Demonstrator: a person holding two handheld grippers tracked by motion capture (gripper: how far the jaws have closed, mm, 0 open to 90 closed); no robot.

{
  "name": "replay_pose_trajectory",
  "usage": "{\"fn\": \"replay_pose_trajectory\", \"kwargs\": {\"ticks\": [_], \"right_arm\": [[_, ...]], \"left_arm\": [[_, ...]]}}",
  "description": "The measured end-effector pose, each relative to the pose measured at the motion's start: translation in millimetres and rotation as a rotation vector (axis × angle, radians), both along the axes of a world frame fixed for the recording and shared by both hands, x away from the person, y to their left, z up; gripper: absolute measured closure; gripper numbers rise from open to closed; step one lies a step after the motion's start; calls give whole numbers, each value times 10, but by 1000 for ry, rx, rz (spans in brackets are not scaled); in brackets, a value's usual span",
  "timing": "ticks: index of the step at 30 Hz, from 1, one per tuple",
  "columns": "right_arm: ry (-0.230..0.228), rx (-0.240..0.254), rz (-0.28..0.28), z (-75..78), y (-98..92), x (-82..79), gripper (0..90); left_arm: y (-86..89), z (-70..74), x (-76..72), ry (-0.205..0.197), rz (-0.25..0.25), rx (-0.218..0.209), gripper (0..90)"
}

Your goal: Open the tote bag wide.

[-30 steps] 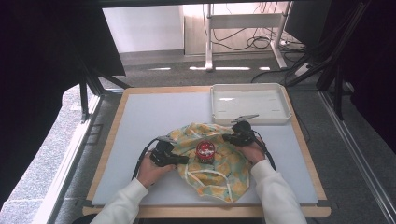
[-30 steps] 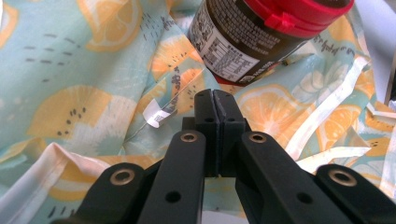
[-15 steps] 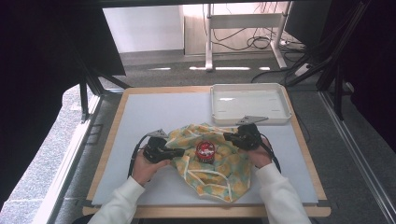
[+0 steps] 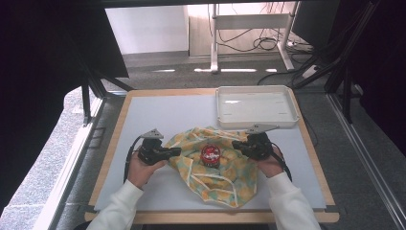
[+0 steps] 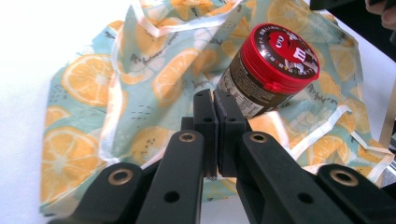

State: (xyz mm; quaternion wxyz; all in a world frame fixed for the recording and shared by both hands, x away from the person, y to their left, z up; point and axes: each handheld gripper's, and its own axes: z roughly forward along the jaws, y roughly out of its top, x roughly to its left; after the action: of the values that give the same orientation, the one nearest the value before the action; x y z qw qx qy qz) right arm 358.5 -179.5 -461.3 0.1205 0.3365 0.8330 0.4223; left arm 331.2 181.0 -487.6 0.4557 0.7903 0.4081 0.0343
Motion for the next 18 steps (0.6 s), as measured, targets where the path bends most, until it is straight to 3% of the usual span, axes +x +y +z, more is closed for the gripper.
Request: {"fn": "replay_pose_trajectory", "kwargs": {"ticks": [6,18], "right_arm": [[-9,-3,33,2,-10,-68,876],[-10,5,35,11,-24,-66,844]], "left_arm": [[83,21,11,-5,20,-6,891],[228,97,-1,-22,43,-50,881]]}}
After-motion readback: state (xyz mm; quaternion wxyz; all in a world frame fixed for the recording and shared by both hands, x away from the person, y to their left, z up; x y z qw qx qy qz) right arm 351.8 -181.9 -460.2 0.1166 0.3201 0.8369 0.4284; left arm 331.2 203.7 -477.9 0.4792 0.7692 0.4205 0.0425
